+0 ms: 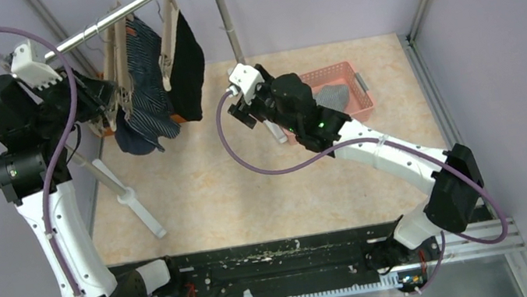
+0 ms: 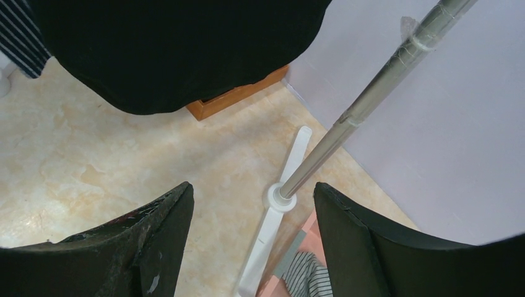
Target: Remove the underwear clipped to the hanger
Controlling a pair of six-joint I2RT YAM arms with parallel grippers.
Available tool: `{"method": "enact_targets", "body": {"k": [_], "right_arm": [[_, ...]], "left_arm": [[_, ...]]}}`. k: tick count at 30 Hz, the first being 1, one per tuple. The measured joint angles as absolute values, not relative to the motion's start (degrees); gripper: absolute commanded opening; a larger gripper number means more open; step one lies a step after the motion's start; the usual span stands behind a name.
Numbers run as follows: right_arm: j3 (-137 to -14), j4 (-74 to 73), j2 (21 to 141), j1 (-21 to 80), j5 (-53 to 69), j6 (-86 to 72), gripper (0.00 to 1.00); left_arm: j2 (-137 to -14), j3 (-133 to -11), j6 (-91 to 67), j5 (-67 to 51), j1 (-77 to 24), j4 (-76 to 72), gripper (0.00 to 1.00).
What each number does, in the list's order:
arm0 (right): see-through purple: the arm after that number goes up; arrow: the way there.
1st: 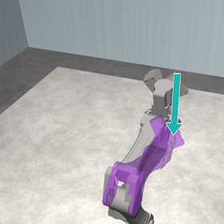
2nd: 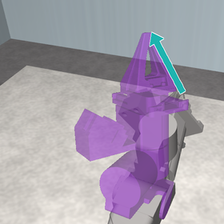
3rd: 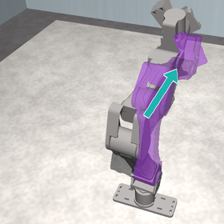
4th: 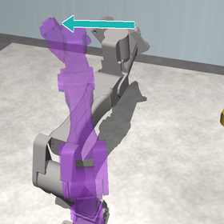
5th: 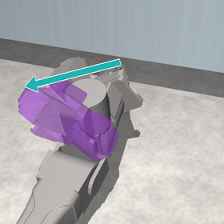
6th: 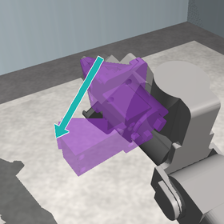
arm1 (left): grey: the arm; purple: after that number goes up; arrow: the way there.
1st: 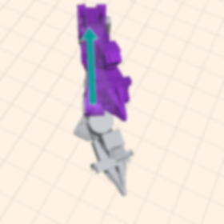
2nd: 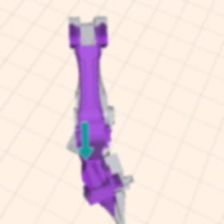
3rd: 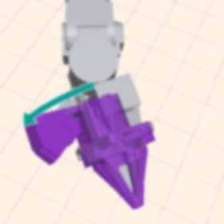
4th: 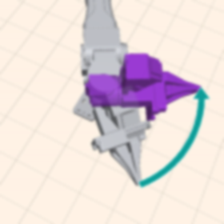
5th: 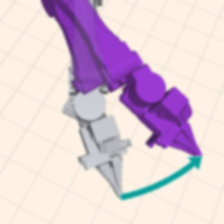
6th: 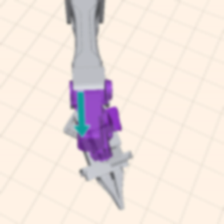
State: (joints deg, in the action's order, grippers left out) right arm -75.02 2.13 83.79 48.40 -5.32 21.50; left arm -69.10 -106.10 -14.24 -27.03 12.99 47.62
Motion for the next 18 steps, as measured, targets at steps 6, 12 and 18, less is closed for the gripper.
{"method": "enact_targets", "body": {"k": [6, 12, 18], "right_arm": [[-75.02, 2.11, 83.79, 49.01, -5.30, 21.50, 0.72], [-75.02, 2.11, 83.81, 49.47, -5.30, 21.58, 0.72], [-75.05, 2.13, 83.92, 49.67, -5.28, 22.00, 0.72]], "left_arm": [[-69.08, -104.55, -12.73, -24.64, 12.99, 48.49, 0.37], [-68.69, -101.23, -11.57, -23.38, 12.99, 47.07, 0.16], [-67.81, -98.56, -10.81, -21.78, 12.97, 43.66, 0.00]]}}
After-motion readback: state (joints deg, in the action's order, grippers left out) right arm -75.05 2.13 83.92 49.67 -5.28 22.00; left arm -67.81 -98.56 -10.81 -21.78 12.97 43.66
